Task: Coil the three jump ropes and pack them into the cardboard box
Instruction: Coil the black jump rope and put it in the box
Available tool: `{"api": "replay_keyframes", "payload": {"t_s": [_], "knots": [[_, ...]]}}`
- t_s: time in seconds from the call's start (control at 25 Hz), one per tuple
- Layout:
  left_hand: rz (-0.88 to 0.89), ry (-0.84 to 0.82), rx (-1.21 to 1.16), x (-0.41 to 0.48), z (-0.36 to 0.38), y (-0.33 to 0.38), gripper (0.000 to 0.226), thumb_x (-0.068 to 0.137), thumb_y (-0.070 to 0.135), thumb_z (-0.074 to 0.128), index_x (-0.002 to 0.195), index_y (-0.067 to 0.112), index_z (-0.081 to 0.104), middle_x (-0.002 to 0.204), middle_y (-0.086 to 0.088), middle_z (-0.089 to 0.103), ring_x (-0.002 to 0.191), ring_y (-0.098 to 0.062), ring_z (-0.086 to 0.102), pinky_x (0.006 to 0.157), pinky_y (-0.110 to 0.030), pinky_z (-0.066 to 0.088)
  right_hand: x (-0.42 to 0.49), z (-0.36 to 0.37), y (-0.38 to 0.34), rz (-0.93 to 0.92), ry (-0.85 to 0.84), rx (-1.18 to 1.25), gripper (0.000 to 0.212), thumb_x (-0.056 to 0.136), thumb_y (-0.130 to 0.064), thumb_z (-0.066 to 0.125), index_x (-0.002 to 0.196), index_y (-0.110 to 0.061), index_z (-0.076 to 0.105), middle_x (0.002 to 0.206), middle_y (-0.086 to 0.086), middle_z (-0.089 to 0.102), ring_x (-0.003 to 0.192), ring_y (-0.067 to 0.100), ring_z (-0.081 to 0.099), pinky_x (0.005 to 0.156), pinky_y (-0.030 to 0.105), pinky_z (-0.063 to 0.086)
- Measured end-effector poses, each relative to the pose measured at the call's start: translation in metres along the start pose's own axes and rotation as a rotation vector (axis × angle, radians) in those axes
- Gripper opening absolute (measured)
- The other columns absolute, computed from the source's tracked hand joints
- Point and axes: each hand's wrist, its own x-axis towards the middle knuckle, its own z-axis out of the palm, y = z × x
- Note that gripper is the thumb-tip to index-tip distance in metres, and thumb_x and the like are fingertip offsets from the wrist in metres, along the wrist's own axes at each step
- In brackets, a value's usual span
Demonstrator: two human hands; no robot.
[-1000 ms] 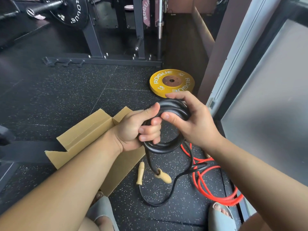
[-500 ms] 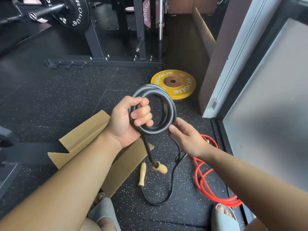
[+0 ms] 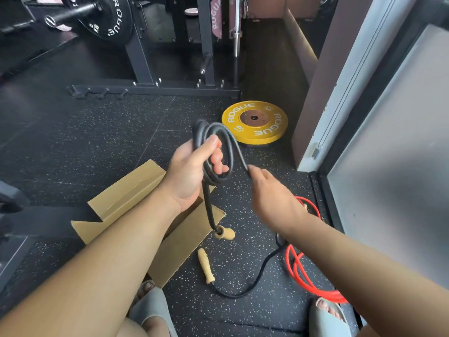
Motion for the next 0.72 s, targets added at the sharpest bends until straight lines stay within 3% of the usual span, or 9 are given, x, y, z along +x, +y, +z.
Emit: {"api": "replay_keyframes", "payload": {"t_s": [0.08,0.16,0.28,0.4,0.48,0.6,0.72], "knots": [[0.058,0.026,0.28,-0.003,0.007,-0.004,0.026,0.102,0.016,0.051,0.088,-0.003,0.061,0.067,-0.01,0.066,0.06,-0.016,0.066,0.069,-0.023,0.053,-0.004,-0.007,-0.017,0.035,-0.144,-0.27,0.073,0.093,0.005,0.043,0.159,-0.007,0.015,0.136,0.013,0.046,0.111,0.037,0.063,0.075,0.039,0.044],[0.067,0.0,0.389,-0.009,0.016,-0.012,0.024,0.103,0.014,0.05,0.096,-0.008,0.058,0.074,-0.01,0.073,0.068,-0.015,0.072,0.068,-0.02,0.054,-0.012,-0.008,-0.035,0.014,-0.203,-0.415,0.065,0.094,0.005,0.043,0.156,-0.003,0.023,0.143,0.014,0.046,0.116,0.035,0.064,0.076,0.039,0.047],[0.056,-0.008,0.563,-0.015,0.023,-0.025,0.024,0.101,0.022,0.054,0.097,-0.001,0.062,0.076,0.003,0.077,0.071,-0.003,0.069,0.069,-0.018,0.05,-0.021,-0.009,-0.056,-0.182,-0.222,-0.509,0.034,0.095,0.001,0.046,0.128,-0.006,0.055,0.12,0.015,0.063,0.102,0.032,0.069,0.065,0.034,0.044],[-0.019,0.02,0.588,-0.015,0.014,-0.034,0.032,0.09,0.042,0.059,0.088,0.011,0.059,0.074,0.001,0.076,0.076,-0.018,0.072,0.076,-0.038,0.055,-0.022,-0.01,-0.056,-0.405,-0.101,-0.49,0.019,0.095,-0.007,0.052,0.105,-0.01,0.068,0.104,0.013,0.068,0.09,0.033,0.068,0.058,0.033,0.04],[-0.031,-0.013,0.657,-0.019,0.007,-0.037,0.043,0.078,0.057,0.057,0.078,0.014,0.059,0.068,0.007,0.068,0.067,-0.018,0.063,0.07,-0.041,0.052,-0.02,-0.008,-0.048,-0.537,-0.027,-0.476,0.009,0.094,-0.016,0.063,0.091,-0.012,0.071,0.091,0.01,0.068,0.073,0.034,0.067,0.052,0.034,0.042],[-0.12,-0.214,0.529,-0.024,0.01,-0.038,0.061,0.075,0.057,0.058,0.078,-0.004,0.055,0.071,-0.001,0.05,0.069,-0.013,0.045,0.065,-0.036,0.035,-0.019,-0.003,-0.032,-0.701,0.092,-0.416,0.028,0.081,-0.035,0.082,0.069,-0.013,0.069,0.066,0.003,0.065,0.051,0.028,0.061,0.042,0.029,0.039],[-0.257,-0.321,0.266,-0.028,0.02,-0.033,0.06,0.092,0.046,0.058,0.093,-0.014,0.061,0.081,-0.012,0.058,0.075,-0.018,0.053,0.066,-0.027,0.042,-0.019,-0.013,-0.024,-0.74,0.192,-0.265,0.049,0.072,-0.058,0.084,0.074,-0.015,0.063,0.063,-0.002,0.062,0.052,0.026,0.06,0.044,0.028,0.035]]}}
